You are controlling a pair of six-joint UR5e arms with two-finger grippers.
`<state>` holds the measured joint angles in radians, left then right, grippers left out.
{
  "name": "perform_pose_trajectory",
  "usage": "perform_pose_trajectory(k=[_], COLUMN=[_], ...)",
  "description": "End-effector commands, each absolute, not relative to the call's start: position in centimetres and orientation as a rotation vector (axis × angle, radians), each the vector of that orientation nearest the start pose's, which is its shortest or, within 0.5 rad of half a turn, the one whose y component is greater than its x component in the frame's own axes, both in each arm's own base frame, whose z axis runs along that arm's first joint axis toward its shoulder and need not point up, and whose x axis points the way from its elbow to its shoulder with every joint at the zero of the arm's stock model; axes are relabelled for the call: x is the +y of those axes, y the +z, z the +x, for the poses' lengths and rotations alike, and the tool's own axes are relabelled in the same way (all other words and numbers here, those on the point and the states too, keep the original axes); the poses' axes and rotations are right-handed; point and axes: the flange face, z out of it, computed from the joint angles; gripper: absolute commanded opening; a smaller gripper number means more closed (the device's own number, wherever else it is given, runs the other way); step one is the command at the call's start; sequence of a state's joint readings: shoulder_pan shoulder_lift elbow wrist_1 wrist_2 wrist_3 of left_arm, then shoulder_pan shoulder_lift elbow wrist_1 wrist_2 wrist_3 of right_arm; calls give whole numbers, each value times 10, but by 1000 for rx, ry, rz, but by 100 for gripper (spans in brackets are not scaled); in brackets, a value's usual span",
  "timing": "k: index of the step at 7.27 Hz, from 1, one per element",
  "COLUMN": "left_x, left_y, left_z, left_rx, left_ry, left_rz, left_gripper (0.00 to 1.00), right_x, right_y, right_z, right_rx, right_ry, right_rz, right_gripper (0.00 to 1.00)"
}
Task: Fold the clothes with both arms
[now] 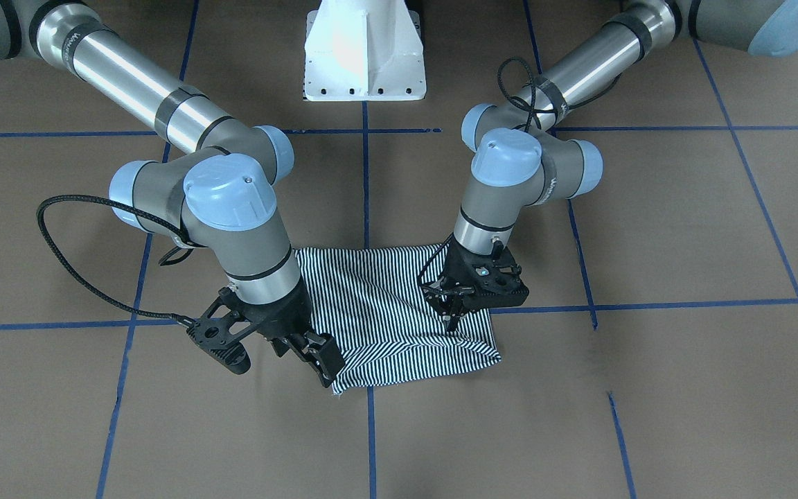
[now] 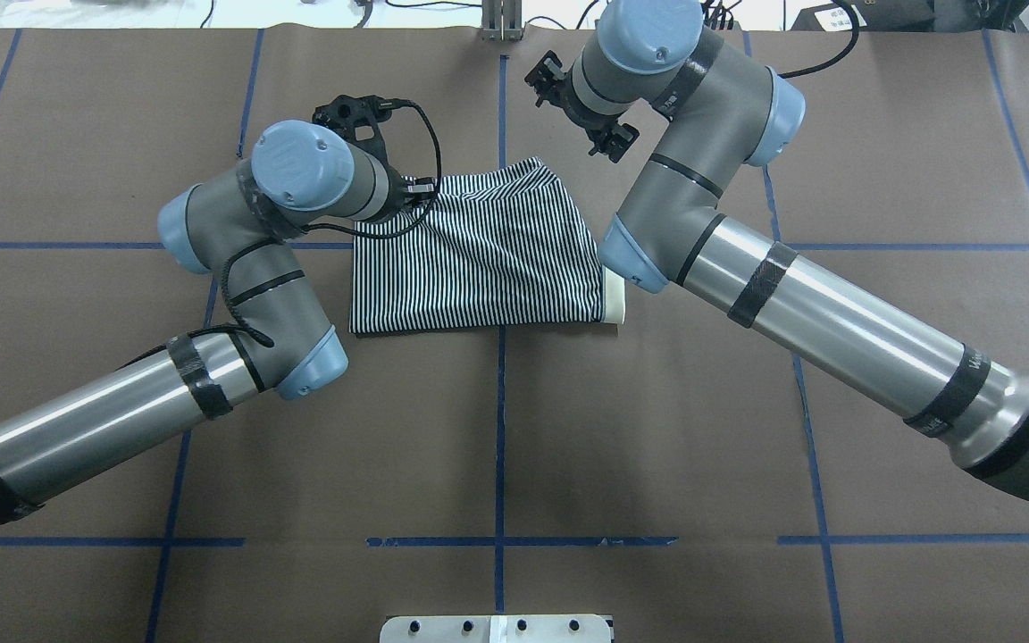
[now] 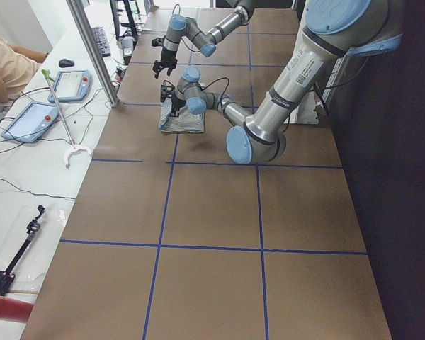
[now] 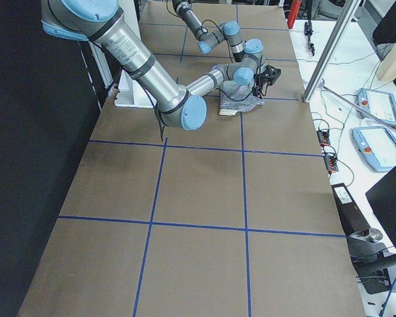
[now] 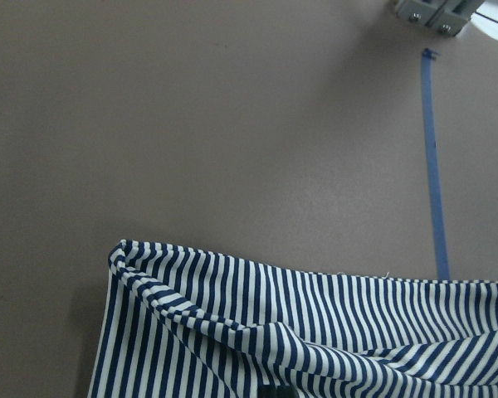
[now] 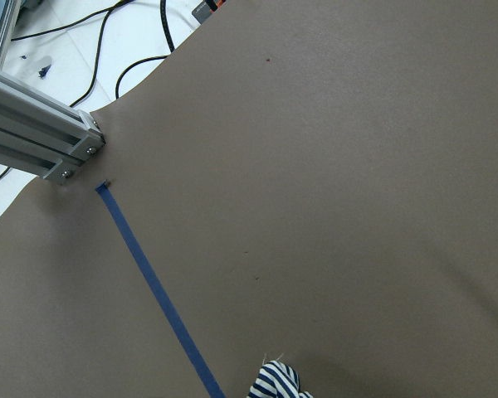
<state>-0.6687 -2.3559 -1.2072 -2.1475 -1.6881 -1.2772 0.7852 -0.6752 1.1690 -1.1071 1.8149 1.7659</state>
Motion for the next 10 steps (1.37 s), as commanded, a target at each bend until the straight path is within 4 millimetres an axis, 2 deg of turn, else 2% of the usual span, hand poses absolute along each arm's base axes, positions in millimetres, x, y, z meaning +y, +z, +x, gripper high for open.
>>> perform_pose_trajectory(k=[1,2,3,4,5,6,7,8,9,10], left_x=[-622,-652,-670,-682,-686,-674,-646,-637,-638,-645], left_y=[278,296,306,298,288,305,320,335,362,396], left_z=[567,542,526,505,489,457,414,364,311,246], left_rx=[859,851,862,876,914,960,1003,1022,1008,998], left_ry=[-222,-218,-237,-250,-243,-208,-156,-107,-49,24], left_rz=[392,442,468,491,478,444,441,448,465,463], left_gripper=[0,0,0,0,0,0,0,0,0,0], right_x=[-652,-652,-650,-646,-649,-655,-665,-680,-695,-700], right_y=[225,228,228,234,241,252,278,321,365,421], right_z=[-495,-495,-493,-488,-477,-463,-438,-383,-323,-257], right_rx=[-998,-995,-998,-1001,-997,-987,-962,-932,-907,-872], right_ry=[784,785,783,781,785,753,706,603,494,398], right_rz=[59,58,58,60,64,67,77,91,104,121], right_gripper=[100,100,100,100,100,100,100,100,100,100])
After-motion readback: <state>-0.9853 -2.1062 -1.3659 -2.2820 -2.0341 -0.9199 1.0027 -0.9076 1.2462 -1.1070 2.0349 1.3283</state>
